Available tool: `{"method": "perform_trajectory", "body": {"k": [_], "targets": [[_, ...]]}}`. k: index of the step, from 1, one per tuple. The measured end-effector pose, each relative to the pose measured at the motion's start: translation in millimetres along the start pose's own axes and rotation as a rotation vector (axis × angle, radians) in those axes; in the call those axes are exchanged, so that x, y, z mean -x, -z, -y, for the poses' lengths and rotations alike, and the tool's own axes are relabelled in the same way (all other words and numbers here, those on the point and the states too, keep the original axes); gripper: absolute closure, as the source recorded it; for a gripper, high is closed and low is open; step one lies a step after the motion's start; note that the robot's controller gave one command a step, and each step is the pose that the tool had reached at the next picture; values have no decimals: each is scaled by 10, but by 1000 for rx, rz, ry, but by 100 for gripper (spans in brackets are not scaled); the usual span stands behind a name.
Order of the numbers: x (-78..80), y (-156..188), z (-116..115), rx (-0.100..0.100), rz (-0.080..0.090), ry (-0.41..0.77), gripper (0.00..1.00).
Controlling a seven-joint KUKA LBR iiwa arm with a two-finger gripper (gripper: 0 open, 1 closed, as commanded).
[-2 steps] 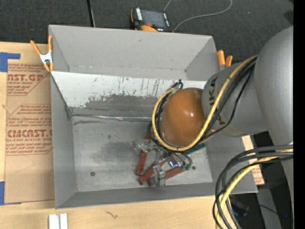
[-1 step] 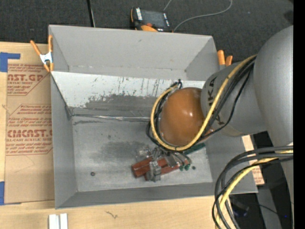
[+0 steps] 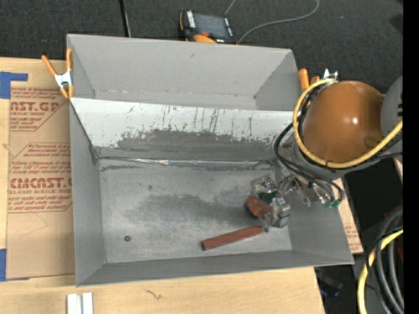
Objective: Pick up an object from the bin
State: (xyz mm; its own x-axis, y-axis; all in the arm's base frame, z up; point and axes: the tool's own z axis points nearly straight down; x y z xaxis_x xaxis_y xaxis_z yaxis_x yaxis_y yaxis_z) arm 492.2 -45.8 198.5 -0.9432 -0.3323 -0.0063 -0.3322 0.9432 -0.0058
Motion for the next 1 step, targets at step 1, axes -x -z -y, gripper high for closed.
{"method": "perform_trajectory", "body": {"k": [1], "targets": [[-143, 947, 240, 5, -1, 306, 100]]}}
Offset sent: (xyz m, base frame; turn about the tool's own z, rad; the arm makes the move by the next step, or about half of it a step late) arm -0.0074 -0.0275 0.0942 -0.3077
